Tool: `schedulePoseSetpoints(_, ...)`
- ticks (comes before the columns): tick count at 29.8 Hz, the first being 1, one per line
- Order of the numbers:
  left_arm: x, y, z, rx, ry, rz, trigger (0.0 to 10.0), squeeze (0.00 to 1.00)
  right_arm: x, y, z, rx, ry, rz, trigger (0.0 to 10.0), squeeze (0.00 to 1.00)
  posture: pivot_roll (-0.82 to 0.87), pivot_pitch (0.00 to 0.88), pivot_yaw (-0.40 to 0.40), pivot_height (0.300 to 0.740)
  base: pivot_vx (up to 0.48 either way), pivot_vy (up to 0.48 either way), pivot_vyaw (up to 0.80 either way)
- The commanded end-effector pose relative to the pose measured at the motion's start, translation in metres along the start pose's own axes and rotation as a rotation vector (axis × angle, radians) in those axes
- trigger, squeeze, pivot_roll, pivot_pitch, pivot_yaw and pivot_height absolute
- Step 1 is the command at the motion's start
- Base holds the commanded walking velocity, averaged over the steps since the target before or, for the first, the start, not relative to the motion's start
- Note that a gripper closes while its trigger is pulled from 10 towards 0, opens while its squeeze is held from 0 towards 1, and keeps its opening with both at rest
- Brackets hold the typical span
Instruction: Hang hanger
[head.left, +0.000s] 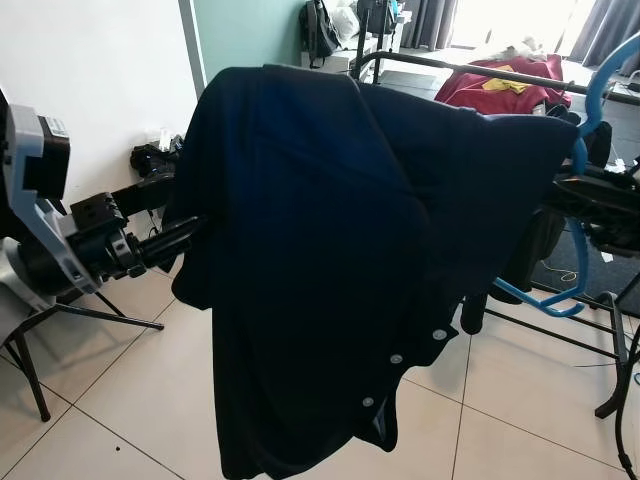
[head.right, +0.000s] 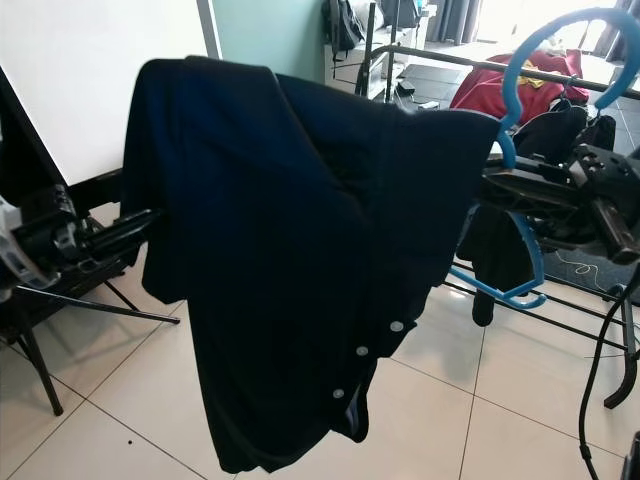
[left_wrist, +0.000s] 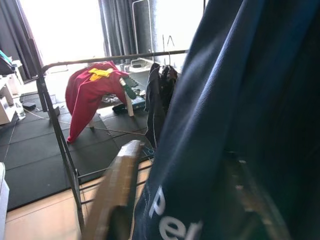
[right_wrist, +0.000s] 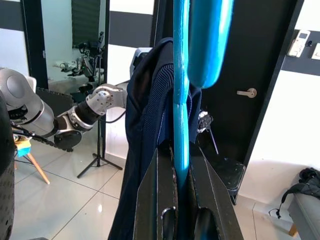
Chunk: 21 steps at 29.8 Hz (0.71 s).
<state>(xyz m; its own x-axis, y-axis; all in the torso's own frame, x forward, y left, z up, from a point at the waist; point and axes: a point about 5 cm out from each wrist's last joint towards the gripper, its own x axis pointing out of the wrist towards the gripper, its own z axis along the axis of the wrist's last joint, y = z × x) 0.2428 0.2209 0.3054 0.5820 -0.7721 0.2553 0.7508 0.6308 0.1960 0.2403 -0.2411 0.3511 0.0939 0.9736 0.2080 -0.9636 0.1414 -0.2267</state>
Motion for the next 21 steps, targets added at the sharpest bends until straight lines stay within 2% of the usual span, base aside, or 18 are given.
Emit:
schedulePoseSetpoints(1,-0.006,0.002,0.003,0.007,0.014,0.000,0.0,0.00,0.000,0.003,0.006,-0.024,-0.021,0.017,10.0,0.00,-0.07,0.045,0.005,0.740,0.000,0.000,0.00)
schedulePoseSetpoints(8,-0.011,0.007,0.011,0.026,0.005,0.008,0.0,0.00,-0.001,0.004,0.007,-0.025,-0.021,0.007,10.0,0.00,-0.07,0.044,0.010,0.740,0.000,0.000,0.00)
schedulePoseSetpoints(18,-0.010,0.007,0.026,0.056,-0.043,-0.014,0.0,0.00,-0.004,0.001,0.003,-0.022,-0.007,-0.035,10.0,0.00,-0.07,0.041,0.012,0.740,0.000,0.000,0.00)
schedulePoseSetpoints(20,-0.011,0.013,0.048,0.129,-0.065,-0.018,0.0,0.00,-0.005,-0.005,-0.011,-0.003,0.053,-0.094,10.0,0.00,-0.06,0.038,0.014,0.740,0.000,0.000,0.00)
schedulePoseSetpoints(21,-0.011,0.013,0.048,0.129,-0.065,-0.018,0.0,0.00,-0.005,-0.005,-0.011,-0.003,0.053,-0.094,10.0,0.00,-0.06,0.038,0.014,0.740,0.000,0.000,0.00)
